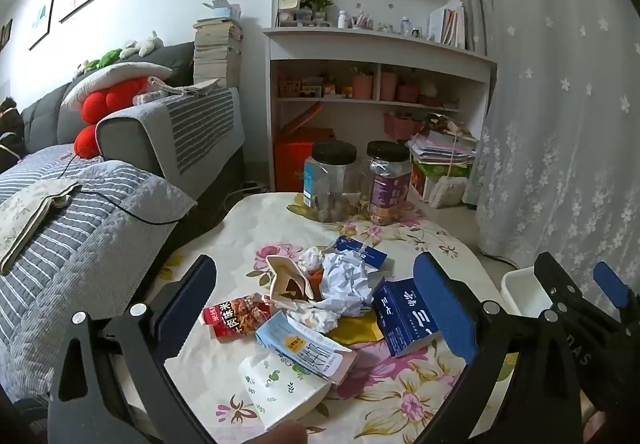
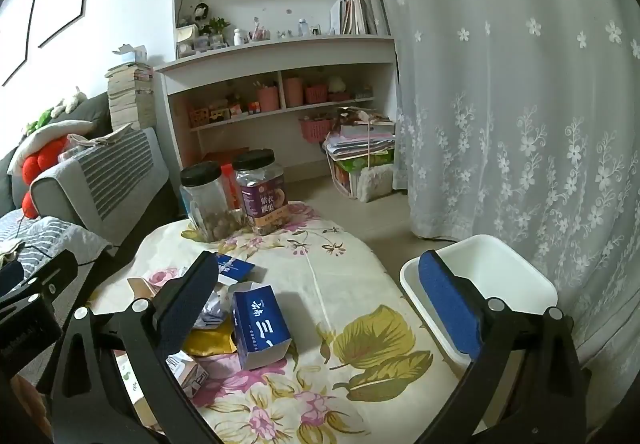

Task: Collect trash

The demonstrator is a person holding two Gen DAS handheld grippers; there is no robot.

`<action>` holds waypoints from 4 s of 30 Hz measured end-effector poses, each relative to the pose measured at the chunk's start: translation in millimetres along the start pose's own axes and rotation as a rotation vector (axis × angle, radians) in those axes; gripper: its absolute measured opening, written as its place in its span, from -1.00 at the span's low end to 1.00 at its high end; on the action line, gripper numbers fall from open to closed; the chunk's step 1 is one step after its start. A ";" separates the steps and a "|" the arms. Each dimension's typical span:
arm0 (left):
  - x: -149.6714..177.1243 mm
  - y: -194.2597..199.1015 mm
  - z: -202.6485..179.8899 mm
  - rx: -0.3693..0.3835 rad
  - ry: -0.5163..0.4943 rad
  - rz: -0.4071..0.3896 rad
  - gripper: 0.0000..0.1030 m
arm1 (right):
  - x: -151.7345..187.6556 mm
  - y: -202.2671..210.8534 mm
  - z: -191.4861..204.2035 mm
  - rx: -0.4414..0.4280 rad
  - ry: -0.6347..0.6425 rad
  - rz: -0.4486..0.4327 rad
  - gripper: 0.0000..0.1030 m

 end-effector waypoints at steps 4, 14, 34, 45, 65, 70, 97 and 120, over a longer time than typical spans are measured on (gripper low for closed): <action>3.7 0.6 3.9 0.003 0.001 0.000 0.87 | -0.3 -0.9 0.4 -0.001 -0.001 0.000 0.87; 13.6 2.4 10.1 0.013 0.003 0.009 0.87 | 1.1 -1.8 0.6 0.001 -0.003 0.009 0.87; 21.5 -1.9 13.5 0.013 0.006 0.019 0.87 | 5.5 -5.7 -0.3 0.001 -0.002 0.009 0.87; 25.3 -5.1 14.7 0.011 0.009 0.027 0.87 | 15.1 -9.3 -2.2 0.007 0.011 0.030 0.87; 49.7 -74.8 81.3 -0.049 0.049 0.460 0.87 | 16.4 -50.3 38.3 -0.035 0.130 0.352 0.87; 48.8 -91.6 97.8 -0.068 0.018 0.526 0.87 | 13.6 -68.0 50.1 -0.089 0.206 0.422 0.87; 82.1 -160.5 110.6 -0.078 0.015 0.682 0.86 | 55.4 -138.7 41.4 -0.159 0.047 0.575 0.87; 116.1 -202.4 120.8 0.028 0.064 0.856 0.52 | 74.3 -156.2 53.5 -0.142 0.140 0.624 0.87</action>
Point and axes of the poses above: each gripper's, at about its wrist camera, not at the fingertips, and y roughly against the way its jaws point, z to its left, x to its underside, the point moved 6 cm from there along -y, roughly the way its jaws point, and after that the axes turned 1 degree about y, right-handed, at the moved point
